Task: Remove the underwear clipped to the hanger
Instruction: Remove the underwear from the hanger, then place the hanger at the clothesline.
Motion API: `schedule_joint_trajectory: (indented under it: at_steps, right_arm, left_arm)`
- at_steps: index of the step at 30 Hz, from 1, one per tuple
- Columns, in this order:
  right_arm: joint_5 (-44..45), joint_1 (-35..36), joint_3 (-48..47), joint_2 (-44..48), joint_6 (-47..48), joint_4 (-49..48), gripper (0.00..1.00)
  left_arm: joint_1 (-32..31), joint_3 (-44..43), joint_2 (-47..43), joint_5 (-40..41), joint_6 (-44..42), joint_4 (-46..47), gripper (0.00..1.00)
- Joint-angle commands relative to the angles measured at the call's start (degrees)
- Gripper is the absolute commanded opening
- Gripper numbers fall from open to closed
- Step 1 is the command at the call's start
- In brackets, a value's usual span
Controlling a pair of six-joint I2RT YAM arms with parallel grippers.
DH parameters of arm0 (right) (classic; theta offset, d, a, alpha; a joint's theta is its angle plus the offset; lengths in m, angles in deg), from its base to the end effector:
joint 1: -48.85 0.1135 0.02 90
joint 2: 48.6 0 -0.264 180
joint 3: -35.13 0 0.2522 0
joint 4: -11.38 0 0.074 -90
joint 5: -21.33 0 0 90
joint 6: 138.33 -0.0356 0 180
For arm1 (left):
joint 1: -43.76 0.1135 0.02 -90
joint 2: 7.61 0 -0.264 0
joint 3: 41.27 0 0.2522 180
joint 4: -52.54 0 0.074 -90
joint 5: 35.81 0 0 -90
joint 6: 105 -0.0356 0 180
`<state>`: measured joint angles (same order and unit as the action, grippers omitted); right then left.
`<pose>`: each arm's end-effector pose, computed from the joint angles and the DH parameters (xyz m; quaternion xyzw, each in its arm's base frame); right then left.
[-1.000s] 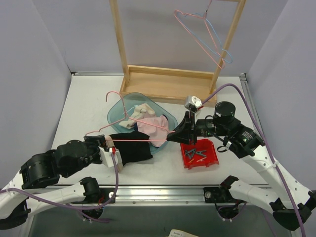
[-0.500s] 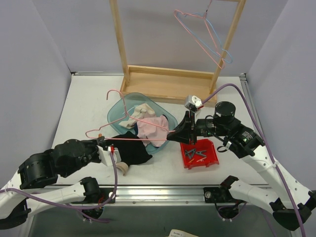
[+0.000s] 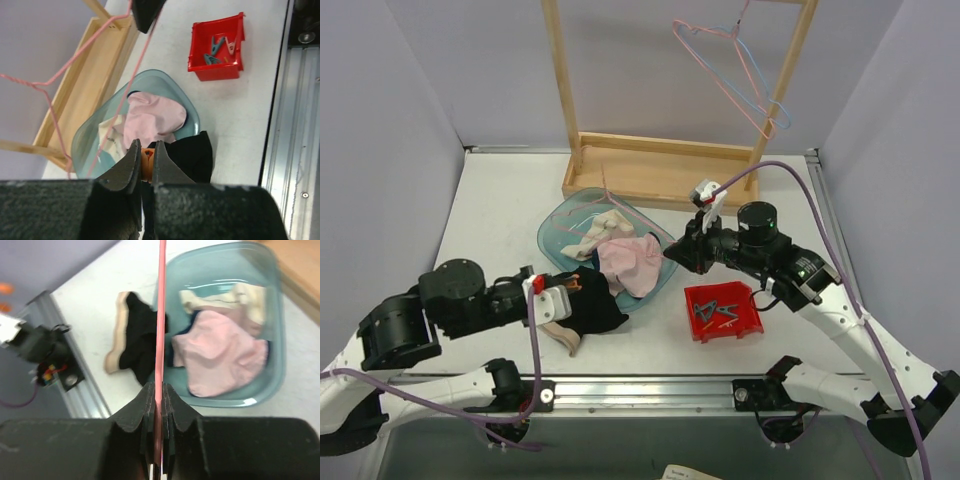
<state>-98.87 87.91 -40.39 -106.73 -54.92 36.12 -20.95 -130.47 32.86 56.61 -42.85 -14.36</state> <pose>0.1636 0.1558 0.3997 -0.3679 0.6480 0.4276 0.5117 0.0396 -0.0804 0.4402 0.5766 0.5686 -0.1692 0.5618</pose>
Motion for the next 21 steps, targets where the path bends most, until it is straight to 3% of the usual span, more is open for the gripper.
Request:
schedule_joint_trajectory:
  at_steps: [1,4,9,17,21]
  right_arm:
    - [16.53,-0.75,-3.10,1.61,-1.23,-1.49,0.00]
    - [23.31,-1.36,-3.72,4.07,-1.85,-2.63,0.00]
    - [25.79,-2.95,-5.56,4.61,-0.62,-6.67,0.00]
    - [36.69,-3.30,-16.36,-4.96,3.69,-12.74,0.00]
    - [35.92,-7.68,-24.01,-11.82,1.76,-12.57,0.00]
  left_arm:
    - [0.11,3.35,1.63,-6.38,6.14,9.88,0.03]
    - [0.11,9.86,-0.91,-6.28,9.39,17.79,0.03]
    - [0.02,17.50,-2.41,-6.81,15.28,29.47,0.03]
    - [-0.07,23.40,-1.09,-5.76,21.00,38.11,0.03]
    - [-0.07,24.81,-2.23,-4.53,22.05,40.13,0.03]
